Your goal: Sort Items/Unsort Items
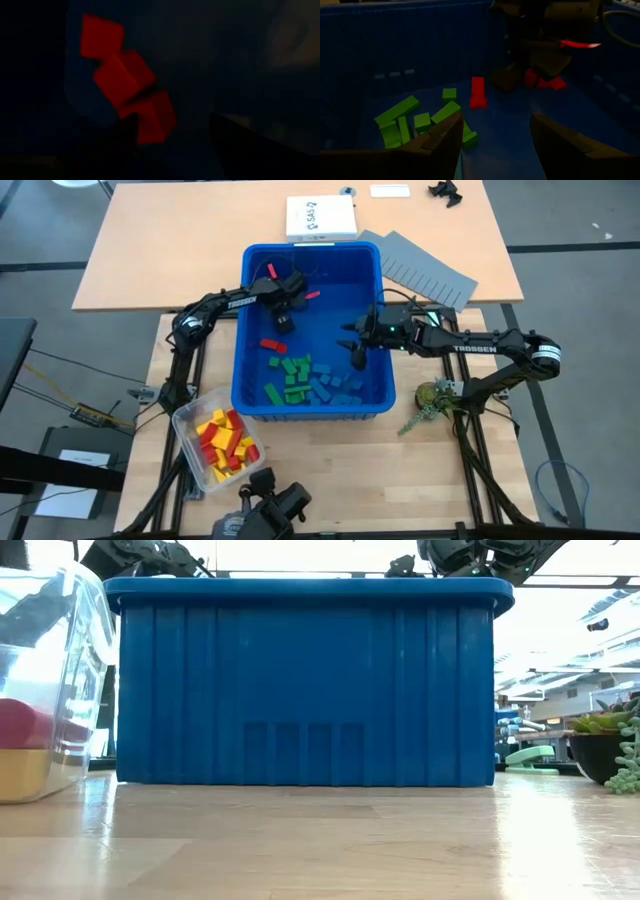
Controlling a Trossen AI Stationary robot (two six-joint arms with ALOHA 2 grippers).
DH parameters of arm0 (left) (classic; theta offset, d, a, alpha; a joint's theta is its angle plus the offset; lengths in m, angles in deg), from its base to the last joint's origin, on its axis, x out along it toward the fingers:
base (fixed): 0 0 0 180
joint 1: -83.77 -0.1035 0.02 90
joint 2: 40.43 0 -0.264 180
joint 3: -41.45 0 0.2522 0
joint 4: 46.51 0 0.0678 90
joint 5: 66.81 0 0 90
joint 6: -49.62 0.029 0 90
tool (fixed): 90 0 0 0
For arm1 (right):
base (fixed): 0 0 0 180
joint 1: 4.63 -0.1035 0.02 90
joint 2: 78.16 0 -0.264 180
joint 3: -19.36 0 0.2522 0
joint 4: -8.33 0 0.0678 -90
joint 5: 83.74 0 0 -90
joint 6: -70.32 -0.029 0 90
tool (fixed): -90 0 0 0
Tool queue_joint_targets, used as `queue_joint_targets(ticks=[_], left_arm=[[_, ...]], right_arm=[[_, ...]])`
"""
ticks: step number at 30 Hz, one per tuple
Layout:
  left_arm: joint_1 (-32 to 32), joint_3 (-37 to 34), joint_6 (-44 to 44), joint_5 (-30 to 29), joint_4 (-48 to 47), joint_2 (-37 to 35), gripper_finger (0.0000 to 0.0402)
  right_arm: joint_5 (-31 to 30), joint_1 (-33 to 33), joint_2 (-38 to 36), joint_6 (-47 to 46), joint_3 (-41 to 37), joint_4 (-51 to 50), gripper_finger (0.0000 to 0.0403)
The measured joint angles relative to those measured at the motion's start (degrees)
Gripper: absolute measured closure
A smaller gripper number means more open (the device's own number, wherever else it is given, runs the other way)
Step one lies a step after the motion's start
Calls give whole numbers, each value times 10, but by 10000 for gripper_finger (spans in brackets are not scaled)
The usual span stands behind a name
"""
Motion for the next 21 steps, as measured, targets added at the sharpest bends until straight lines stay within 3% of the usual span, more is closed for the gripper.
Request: queue_joint_targets(ticks=[13, 21], left_arm=[[13, 3, 1, 68, -28, -1, 153], [48, 55, 0, 96, -94, 1, 153]], right_arm=[[0, 0, 0, -3, 0, -9, 174], [0, 0, 0, -2, 0, -15, 174]])
